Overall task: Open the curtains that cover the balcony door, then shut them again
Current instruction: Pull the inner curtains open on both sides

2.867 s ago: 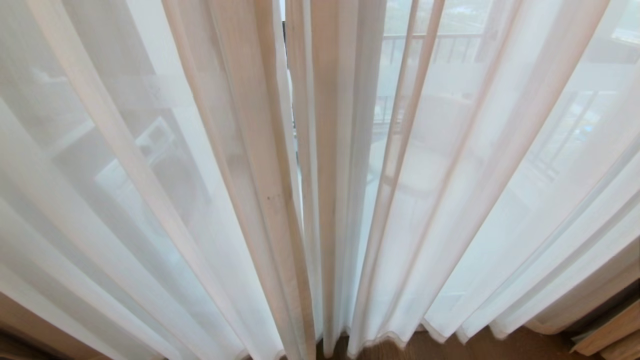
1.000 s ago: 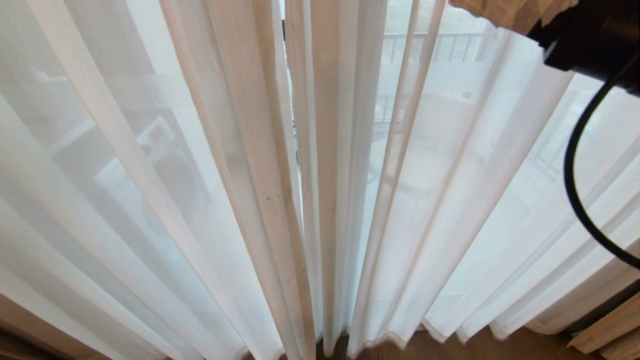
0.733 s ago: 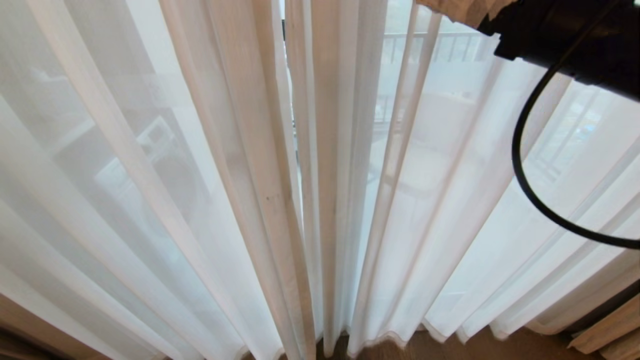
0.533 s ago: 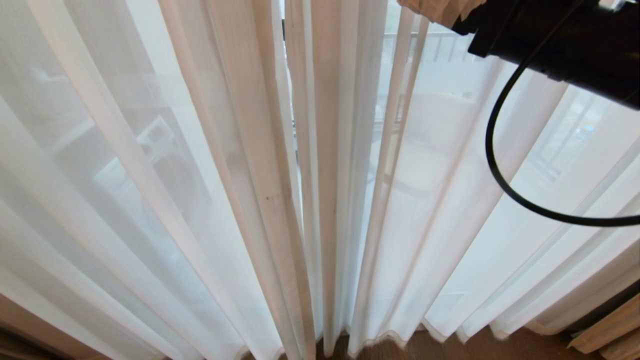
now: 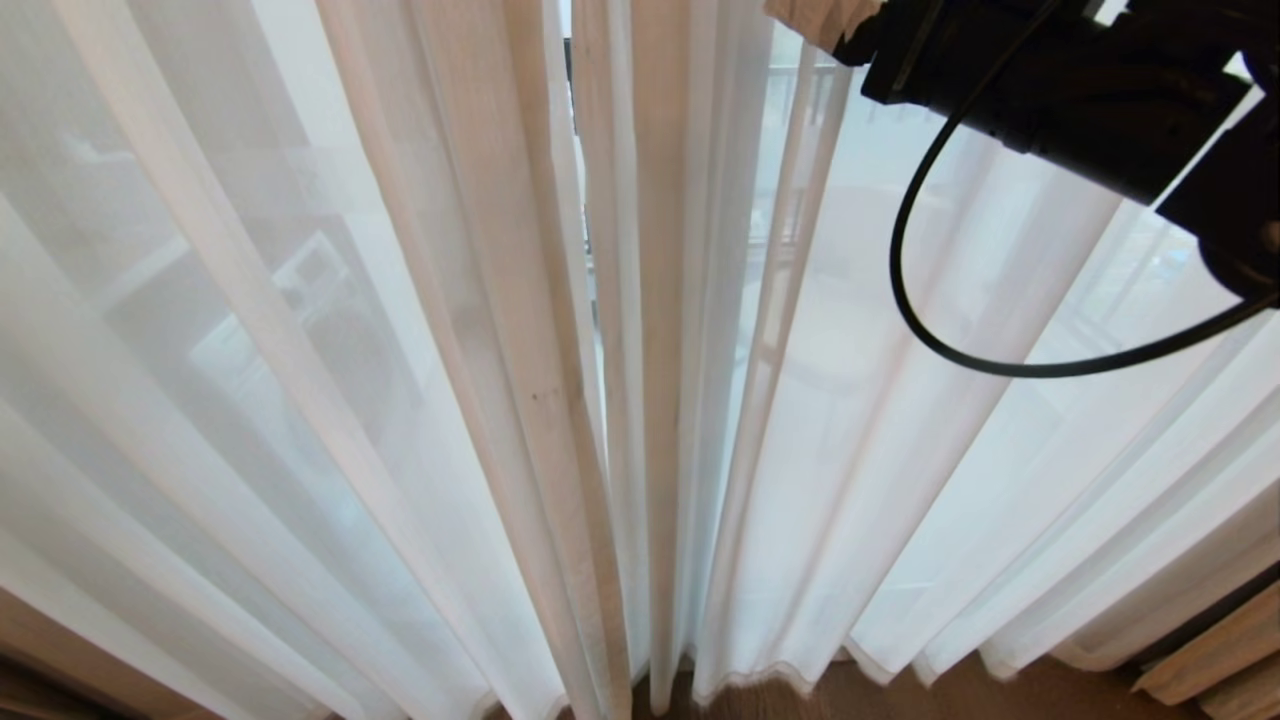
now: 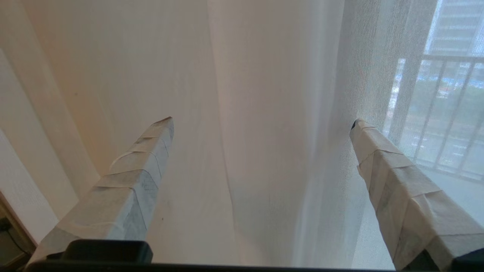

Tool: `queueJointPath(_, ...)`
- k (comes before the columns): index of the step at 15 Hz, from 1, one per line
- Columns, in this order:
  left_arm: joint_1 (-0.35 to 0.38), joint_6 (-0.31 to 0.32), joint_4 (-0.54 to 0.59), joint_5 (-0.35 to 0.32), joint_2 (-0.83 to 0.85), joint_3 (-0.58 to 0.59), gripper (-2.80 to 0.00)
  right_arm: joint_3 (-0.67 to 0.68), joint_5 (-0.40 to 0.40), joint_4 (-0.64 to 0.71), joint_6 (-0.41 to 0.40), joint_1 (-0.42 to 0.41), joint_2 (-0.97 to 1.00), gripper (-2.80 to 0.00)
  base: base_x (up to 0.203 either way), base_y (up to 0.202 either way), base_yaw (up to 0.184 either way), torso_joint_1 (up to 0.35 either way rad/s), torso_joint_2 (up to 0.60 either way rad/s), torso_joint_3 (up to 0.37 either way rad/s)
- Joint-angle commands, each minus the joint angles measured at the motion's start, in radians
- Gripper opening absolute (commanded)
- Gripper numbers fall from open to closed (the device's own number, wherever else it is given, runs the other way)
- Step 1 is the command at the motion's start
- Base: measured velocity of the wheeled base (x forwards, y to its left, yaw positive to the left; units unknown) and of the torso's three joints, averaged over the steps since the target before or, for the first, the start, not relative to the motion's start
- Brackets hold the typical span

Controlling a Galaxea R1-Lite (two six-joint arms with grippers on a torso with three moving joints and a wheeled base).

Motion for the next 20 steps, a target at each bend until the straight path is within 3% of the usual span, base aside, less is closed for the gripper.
queueJointPath(1, 0.000, 0.000, 0.000, 0.000, 0.000, 0.000, -2.80, -0.021, 0.001, -0.013, -0.002, 0.001, 0.028, 0.00, 0.000, 0.000, 0.000, 0.000, 0.00, 0.000)
queueJointPath(4, 0.000, 0.000, 0.000, 0.000, 0.000, 0.000, -2.80, -0.025, 0.001, -0.021, -0.030, 0.001, 0.034, 0.00, 0.000, 0.000, 0.000, 0.000, 0.00, 0.000)
queueJointPath(5, 0.000, 0.000, 0.000, 0.000, 0.000, 0.000, -2.80, -0.025, 0.002, -0.021, -0.030, 0.001, 0.034, -2.80, 0.000, 0.000, 0.000, 0.000, 0.00, 0.000)
queueJointPath(13, 0.000, 0.000, 0.000, 0.000, 0.000, 0.000, -2.80, -0.012, -0.035, -0.013, -0.027, -0.025, 0.000, -2.80, 0.000, 0.000, 0.000, 0.000, 0.00, 0.000)
queueJointPath(20, 0.000, 0.000, 0.000, 0.000, 0.000, 0.000, -2.80, 0.004, -0.057, -0.007, -0.024, -0.188, -0.028, -2.80, 0.000, 0.000, 0.000, 0.000, 0.00, 0.000)
